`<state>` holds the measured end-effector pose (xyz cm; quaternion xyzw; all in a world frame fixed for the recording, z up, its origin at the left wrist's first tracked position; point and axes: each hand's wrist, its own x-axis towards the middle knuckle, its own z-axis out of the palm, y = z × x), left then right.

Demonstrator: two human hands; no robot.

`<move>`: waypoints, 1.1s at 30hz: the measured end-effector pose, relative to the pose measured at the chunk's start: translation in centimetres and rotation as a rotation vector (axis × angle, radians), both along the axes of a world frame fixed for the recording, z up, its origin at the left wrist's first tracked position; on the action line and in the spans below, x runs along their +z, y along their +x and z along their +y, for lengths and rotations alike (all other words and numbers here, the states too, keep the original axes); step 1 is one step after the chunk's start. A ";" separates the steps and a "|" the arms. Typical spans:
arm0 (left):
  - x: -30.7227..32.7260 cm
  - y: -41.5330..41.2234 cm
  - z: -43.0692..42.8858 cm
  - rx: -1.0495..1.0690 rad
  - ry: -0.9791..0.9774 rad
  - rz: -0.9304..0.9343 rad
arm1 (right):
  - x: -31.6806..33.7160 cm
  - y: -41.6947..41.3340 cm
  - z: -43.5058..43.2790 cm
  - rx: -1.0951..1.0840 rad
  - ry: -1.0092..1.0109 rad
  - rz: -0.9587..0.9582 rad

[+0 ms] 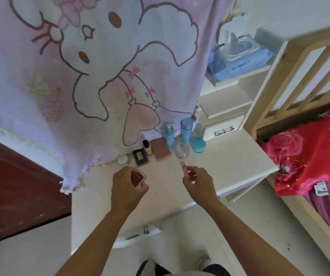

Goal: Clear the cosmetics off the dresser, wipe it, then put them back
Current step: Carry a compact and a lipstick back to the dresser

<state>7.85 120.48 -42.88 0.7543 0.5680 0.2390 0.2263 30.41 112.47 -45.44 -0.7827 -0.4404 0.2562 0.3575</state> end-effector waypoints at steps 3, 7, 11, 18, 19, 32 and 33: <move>-1.7 -1.6 1.5 0.103 -0.066 0.043 | -1.4 -1.5 3.1 0.101 -0.046 0.024; -4.9 -4.5 5.3 0.213 -0.205 0.000 | -2.6 -4.1 7.5 0.196 -0.113 -0.029; -8.1 -7.2 9.5 0.264 -0.346 -0.036 | -3.7 -7.5 12.1 0.238 -0.201 0.003; -12.4 -9.1 17.6 0.239 -0.434 0.058 | -7.3 -12.2 21.1 0.242 -0.376 0.075; -13.1 -9.2 18.1 0.247 -0.455 0.063 | -8.1 -12.7 21.8 0.250 -0.401 0.061; -15.5 -10.6 18.8 0.217 -0.626 0.191 | -12.5 -15.5 23.2 0.305 -0.599 0.053; -15.2 -10.7 18.4 0.192 -0.658 0.214 | -12.3 -15.3 22.9 0.325 -0.605 0.052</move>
